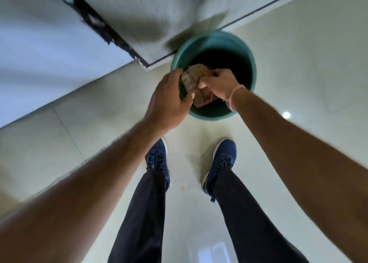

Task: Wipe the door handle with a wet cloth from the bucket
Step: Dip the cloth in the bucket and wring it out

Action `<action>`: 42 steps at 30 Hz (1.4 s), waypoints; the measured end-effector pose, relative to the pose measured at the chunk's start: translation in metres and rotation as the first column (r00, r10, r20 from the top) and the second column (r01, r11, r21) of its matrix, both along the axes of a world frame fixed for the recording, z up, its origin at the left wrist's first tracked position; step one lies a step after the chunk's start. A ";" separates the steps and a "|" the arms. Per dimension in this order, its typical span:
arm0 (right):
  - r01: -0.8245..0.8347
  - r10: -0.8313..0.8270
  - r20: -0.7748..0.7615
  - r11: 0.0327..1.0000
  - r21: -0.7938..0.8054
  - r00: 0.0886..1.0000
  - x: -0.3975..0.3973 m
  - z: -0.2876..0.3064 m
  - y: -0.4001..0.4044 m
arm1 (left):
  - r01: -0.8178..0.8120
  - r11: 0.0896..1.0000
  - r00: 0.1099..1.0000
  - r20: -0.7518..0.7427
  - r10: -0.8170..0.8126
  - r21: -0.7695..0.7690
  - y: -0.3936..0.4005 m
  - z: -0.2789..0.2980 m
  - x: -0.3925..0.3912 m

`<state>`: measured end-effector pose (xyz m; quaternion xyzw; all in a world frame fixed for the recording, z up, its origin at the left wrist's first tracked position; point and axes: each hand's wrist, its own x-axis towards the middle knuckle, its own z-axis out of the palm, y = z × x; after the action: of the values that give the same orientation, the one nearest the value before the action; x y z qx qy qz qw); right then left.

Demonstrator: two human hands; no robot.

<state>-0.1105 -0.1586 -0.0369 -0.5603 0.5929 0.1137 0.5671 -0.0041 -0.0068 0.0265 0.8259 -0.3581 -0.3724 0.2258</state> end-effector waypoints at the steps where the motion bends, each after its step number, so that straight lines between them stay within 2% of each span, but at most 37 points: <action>1: 0.071 -0.074 0.073 0.996 0.046 0.995 -0.006 0.029 -0.001 | -0.080 0.997 0.994 -0.075 0.079 -0.011 -0.004 0.015 0.001; 2: 0.134 -0.148 0.145 0.986 0.101 0.978 -0.011 0.059 -0.003 | -0.170 0.985 0.967 -0.196 0.165 -0.010 -0.012 0.034 0.003; 4: 0.246 -0.318 0.302 0.936 0.253 0.899 -0.021 0.111 -0.006 | -0.355 0.934 0.811 -0.486 0.327 0.037 -0.027 0.071 0.009; 5: 0.273 -0.394 0.372 0.901 0.338 0.840 -0.024 0.138 -0.008 | -0.401 0.914 0.731 -0.581 0.359 0.060 -0.033 0.089 0.013; 7: 0.267 -0.466 0.458 0.861 0.433 0.757 -0.027 0.191 -0.008 | -0.417 0.905 0.626 -0.697 0.349 0.078 -0.042 0.130 0.018; 12: 0.272 -0.509 0.511 0.841 0.468 0.693 -0.029 0.288 0.000 | -0.445 0.895 0.558 -0.773 0.301 0.027 -0.048 0.220 0.021; 17: 0.272 -0.588 0.509 0.779 0.565 0.629 -0.031 0.373 0.021 | -0.398 0.913 0.475 -0.830 0.292 0.093 -0.031 0.300 0.013; 21: 0.326 -0.622 0.477 0.758 0.565 0.621 -0.039 0.427 0.037 | -0.399 0.913 0.387 -0.887 0.252 0.085 -0.019 0.355 0.006; 24: 0.379 -0.580 0.462 0.804 0.459 0.671 -0.044 0.464 0.044 | -0.460 0.886 0.374 -0.894 0.246 0.051 -0.016 0.397 0.000; 26: 0.405 -0.472 0.401 0.881 0.245 0.785 -0.046 0.484 0.049 | -0.484 0.874 0.399 -0.879 0.260 0.039 -0.012 0.422 -0.002; 28: 0.348 -0.336 0.331 0.937 0.023 0.882 -0.048 0.503 0.053 | -0.478 0.878 0.433 -0.866 0.250 0.014 -0.006 0.443 -0.004; 30: 0.284 -0.233 0.267 0.944 -0.169 0.935 -0.050 0.522 0.060 | -0.464 0.886 0.464 -0.857 0.225 -0.018 0.002 0.462 -0.005; 32: 0.267 -0.197 0.254 0.923 -0.277 0.947 -0.052 0.543 0.067 | -0.449 0.892 0.494 -0.845 0.205 -0.046 0.010 0.479 -0.005; 34: 0.277 -0.187 0.292 0.910 -0.310 0.938 -0.052 0.559 0.074 | -0.426 0.901 0.523 -0.835 0.174 -0.079 0.015 0.493 -0.006; 38: 0.326 -0.256 0.450 0.942 -0.082 0.855 -0.054 0.593 0.093 | -0.384 0.916 0.566 -0.814 0.132 -0.118 0.024 0.523 -0.010; 40: 0.277 -0.227 0.508 0.960 -0.025 0.831 -0.055 0.609 0.100 | -0.368 0.919 0.594 -0.796 0.113 -0.144 0.026 0.539 -0.010; 42: 0.299 -0.248 0.522 0.954 -0.015 0.816 -0.053 0.622 0.103 | -0.357 0.919 0.626 -0.773 0.104 -0.166 0.026 0.553 -0.010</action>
<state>-0.1639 -0.0553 0.5856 -0.5058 0.4987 -0.1517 0.6874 -0.0145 0.0191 0.5797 0.5920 -0.1749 -0.5873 0.5234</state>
